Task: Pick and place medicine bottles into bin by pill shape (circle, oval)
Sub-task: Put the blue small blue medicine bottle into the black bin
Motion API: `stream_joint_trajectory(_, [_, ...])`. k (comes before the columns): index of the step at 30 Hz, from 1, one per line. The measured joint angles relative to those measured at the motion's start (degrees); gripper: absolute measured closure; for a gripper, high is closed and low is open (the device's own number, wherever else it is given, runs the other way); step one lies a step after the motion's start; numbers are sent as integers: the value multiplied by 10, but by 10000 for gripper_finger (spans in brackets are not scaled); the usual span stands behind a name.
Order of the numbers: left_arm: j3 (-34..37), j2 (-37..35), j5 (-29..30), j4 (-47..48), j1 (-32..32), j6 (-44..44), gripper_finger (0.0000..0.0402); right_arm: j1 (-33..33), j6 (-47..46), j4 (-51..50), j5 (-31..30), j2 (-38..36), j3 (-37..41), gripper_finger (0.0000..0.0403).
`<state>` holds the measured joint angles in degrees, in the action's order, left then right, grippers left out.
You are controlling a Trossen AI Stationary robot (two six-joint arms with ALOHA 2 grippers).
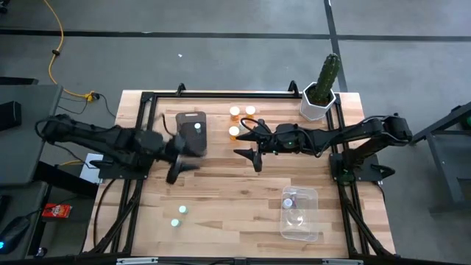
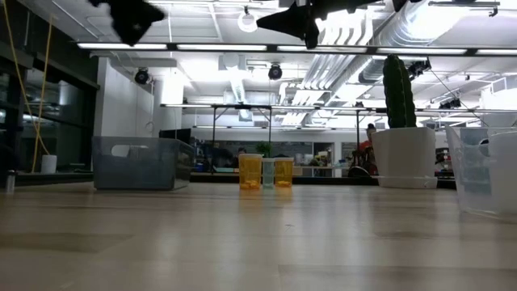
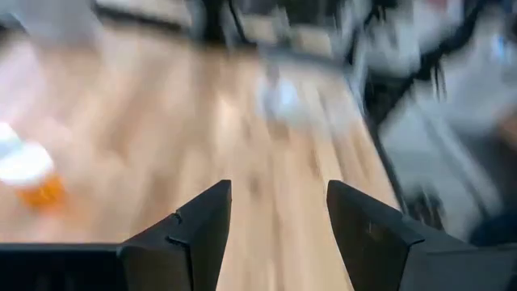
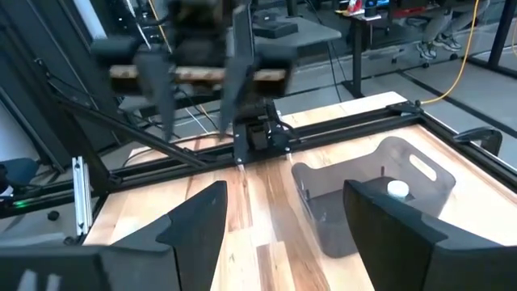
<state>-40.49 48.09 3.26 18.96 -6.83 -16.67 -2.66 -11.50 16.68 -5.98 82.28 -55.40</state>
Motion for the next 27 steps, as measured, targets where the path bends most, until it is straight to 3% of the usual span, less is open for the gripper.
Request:
stream_joint_trajectory(5, [-15,37,9,113,-129,-60,209,0,-1,-17,0,0,0,163])
stream_joint_trajectory(14, [-16,161,112,130,-319,-164,209,0,-4,-42,0,0,0,163])
stream_joint_trajectory(18, [-16,215,175,129,-346,-203,209,0,-5,-52,-1,0,0,163])
stream_joint_trajectory(27, [-16,278,162,121,-352,-222,209,0,-15,-70,-1,0,0,163])
